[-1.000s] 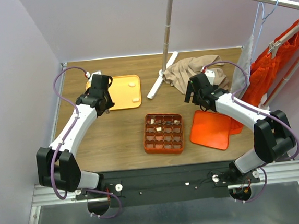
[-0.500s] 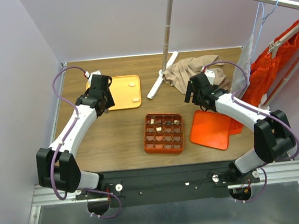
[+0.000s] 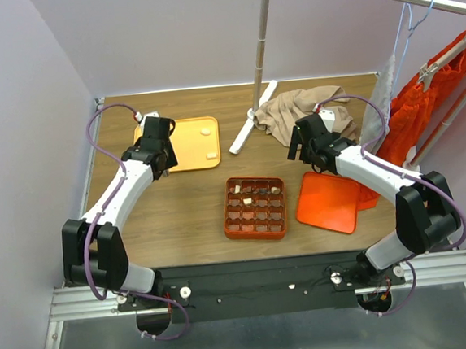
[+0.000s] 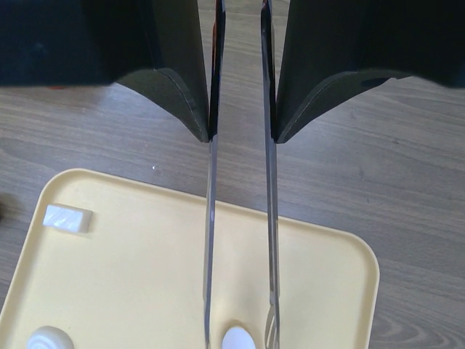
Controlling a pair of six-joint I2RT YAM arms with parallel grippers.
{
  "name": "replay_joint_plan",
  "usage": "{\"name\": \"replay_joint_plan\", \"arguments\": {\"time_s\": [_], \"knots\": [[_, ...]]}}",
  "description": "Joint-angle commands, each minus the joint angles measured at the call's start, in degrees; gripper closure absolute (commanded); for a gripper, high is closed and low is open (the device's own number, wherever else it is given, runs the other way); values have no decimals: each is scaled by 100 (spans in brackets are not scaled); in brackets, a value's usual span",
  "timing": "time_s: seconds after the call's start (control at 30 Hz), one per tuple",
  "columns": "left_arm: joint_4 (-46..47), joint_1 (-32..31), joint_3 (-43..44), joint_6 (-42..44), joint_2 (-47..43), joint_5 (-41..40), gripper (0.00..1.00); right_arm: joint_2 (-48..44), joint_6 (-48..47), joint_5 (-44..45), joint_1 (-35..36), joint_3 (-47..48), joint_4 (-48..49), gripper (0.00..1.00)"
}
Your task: Pack the chocolate
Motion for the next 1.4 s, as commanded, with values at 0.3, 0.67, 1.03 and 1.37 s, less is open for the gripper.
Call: {"name": "replay_joint_plan", "arguments": {"time_s": [0.3, 0.67, 1.03, 1.37], "knots": [[209, 42, -282, 126, -61, -340, 69, 3, -22, -45, -16, 34, -78, 2], [314, 68, -150, 284, 97, -261, 61, -76, -22, -28, -16, -1, -78, 2], [437, 112, -194, 398, 159, -173, 59, -76, -22, -19, -25, -1, -78, 2], [516, 121, -202, 460, 212, -129, 54, -94, -22, -1, -16, -19, -78, 2]]}}
